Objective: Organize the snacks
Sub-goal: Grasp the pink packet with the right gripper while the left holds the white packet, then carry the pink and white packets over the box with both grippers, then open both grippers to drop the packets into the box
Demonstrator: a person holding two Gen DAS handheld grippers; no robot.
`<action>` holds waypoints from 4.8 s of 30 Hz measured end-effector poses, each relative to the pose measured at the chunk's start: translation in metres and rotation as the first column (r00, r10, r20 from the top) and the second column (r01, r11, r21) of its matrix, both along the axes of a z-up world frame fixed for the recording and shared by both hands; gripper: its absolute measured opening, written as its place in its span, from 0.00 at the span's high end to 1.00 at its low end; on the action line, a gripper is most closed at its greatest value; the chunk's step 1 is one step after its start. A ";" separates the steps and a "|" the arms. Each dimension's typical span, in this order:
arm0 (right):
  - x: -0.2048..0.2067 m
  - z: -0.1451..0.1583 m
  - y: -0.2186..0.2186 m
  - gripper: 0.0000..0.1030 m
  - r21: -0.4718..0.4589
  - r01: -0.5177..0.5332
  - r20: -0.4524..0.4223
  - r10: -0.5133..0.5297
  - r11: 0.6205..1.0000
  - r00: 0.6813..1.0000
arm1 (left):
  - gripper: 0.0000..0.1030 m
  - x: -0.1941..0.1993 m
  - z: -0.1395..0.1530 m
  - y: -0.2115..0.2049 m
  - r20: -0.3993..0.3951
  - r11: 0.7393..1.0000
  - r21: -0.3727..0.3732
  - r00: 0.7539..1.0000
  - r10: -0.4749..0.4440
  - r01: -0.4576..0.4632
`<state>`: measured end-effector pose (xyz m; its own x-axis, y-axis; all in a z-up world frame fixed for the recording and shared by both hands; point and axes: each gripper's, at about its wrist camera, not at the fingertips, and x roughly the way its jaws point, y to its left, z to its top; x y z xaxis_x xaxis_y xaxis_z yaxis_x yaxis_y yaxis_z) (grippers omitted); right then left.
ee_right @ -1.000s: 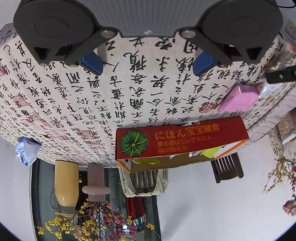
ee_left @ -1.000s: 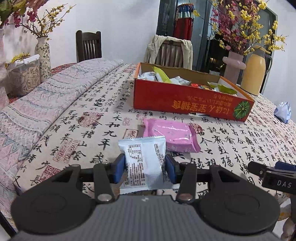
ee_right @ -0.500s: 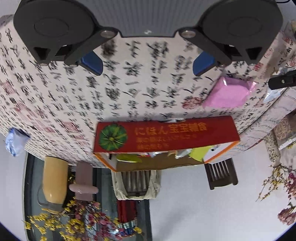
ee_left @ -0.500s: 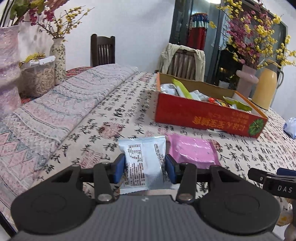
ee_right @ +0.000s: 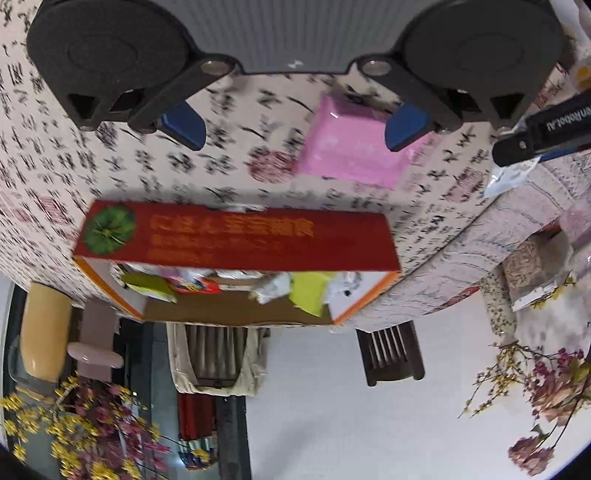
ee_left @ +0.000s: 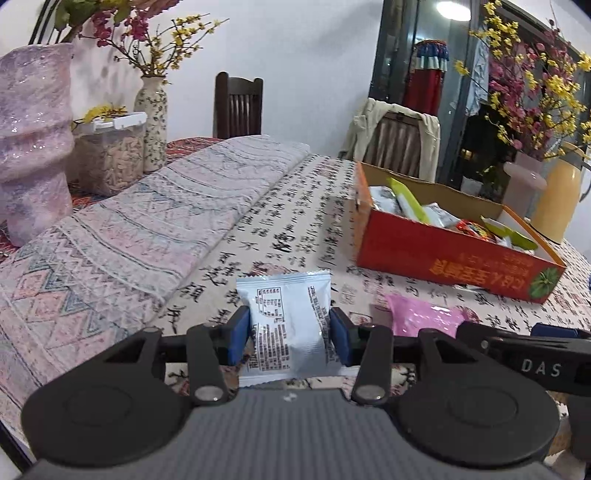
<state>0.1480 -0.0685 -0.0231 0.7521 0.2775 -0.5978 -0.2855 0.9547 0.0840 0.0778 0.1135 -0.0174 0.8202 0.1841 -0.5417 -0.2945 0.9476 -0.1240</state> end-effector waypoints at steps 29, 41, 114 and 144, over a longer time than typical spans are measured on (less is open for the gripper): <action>0.023 -0.032 0.062 0.00 -0.090 0.058 -0.059 -0.063 0.994 0.996 | 0.54 0.013 -0.009 0.031 -0.024 0.996 0.026 0.996 0.091 -0.090; 0.021 -0.030 0.056 0.00 -0.074 0.022 -0.059 -0.026 0.997 0.998 | 0.54 0.013 -0.011 0.029 -0.028 0.996 0.024 0.996 0.085 -0.084; 0.071 0.044 -0.068 0.40 0.050 0.189 0.282 -0.196 0.981 0.939 | 0.54 0.128 0.073 -0.087 0.117 0.986 0.112 0.983 -0.139 0.126; 0.145 0.017 -0.080 0.00 0.048 0.221 0.234 -0.226 0.974 0.946 | 0.00 0.181 0.042 -0.079 0.231 0.996 0.084 0.971 -0.061 0.043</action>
